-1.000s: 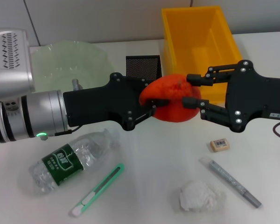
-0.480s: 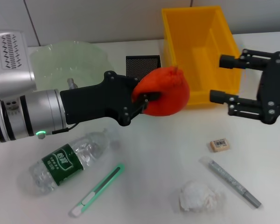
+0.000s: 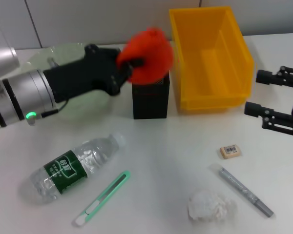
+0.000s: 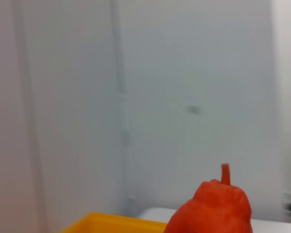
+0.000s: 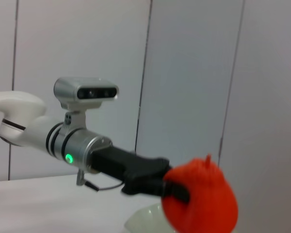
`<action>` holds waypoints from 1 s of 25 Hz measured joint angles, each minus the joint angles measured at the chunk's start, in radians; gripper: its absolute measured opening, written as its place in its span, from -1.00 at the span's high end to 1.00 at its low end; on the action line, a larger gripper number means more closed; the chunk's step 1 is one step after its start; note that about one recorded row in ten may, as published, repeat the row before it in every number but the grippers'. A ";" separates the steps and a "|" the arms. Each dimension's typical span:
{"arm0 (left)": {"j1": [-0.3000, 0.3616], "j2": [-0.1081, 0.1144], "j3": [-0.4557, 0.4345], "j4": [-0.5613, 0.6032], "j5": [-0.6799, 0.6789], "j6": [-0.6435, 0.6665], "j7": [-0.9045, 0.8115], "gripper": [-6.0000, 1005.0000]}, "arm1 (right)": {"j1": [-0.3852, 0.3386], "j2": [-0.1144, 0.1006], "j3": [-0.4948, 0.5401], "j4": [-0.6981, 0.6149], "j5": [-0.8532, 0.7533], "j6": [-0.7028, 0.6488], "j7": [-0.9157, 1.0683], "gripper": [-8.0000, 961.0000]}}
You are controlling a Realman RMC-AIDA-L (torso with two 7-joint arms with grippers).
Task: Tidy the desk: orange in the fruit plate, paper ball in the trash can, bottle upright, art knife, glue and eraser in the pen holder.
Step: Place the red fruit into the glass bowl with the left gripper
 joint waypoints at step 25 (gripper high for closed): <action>0.063 0.005 -0.045 -0.037 -0.083 -0.322 0.122 0.88 | -0.007 0.001 0.038 0.096 -0.003 -0.025 -0.059 -0.36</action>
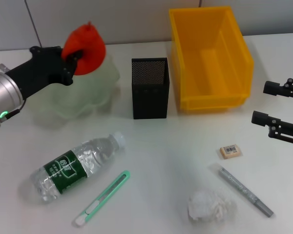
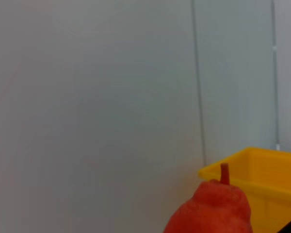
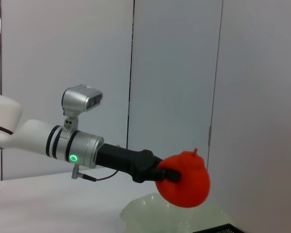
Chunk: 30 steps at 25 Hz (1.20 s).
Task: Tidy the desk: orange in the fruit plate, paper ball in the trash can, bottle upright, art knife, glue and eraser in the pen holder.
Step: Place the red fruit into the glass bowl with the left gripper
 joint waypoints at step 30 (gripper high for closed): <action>-0.086 -0.007 -0.019 -0.145 -0.001 -0.189 0.079 0.66 | 0.010 0.002 -0.008 0.002 0.001 -0.013 0.009 -0.36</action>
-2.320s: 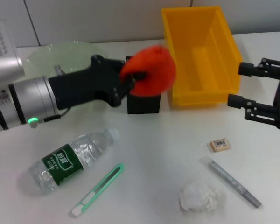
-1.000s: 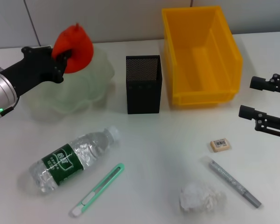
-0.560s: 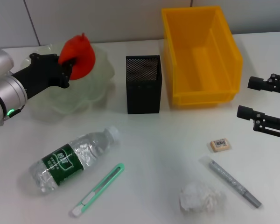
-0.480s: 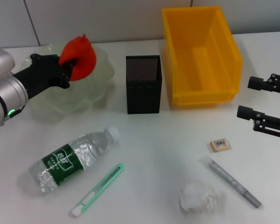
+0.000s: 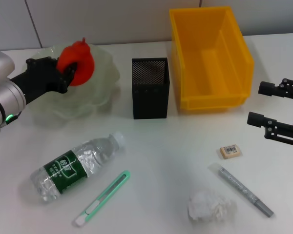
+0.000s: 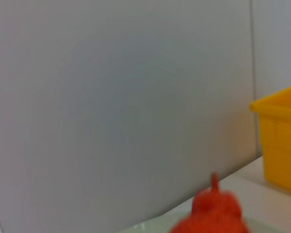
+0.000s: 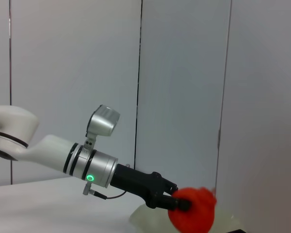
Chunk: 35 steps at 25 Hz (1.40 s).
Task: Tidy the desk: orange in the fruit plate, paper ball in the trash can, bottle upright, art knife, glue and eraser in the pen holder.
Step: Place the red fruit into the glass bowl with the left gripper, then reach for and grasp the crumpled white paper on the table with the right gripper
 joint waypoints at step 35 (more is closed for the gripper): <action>0.089 0.016 0.006 0.066 -0.047 0.577 -0.009 -0.72 | 0.111 -0.001 -0.001 0.028 -0.269 0.009 0.134 -0.36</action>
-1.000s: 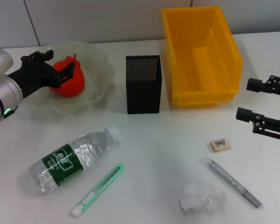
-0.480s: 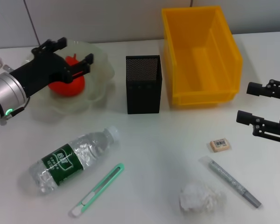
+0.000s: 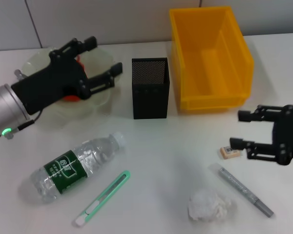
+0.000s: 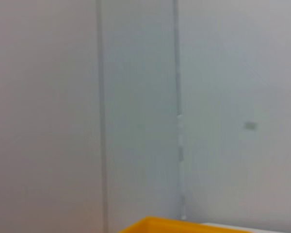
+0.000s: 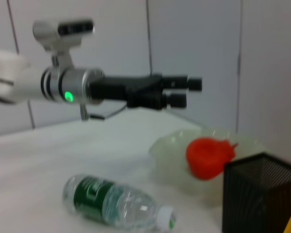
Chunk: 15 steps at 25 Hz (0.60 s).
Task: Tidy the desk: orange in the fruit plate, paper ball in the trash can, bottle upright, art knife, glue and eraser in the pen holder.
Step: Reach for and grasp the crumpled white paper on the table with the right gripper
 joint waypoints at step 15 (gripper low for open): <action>0.001 -0.002 0.005 0.002 0.159 0.222 -0.006 -0.72 | 0.113 -0.002 -0.075 0.035 -0.195 -0.008 0.122 -0.36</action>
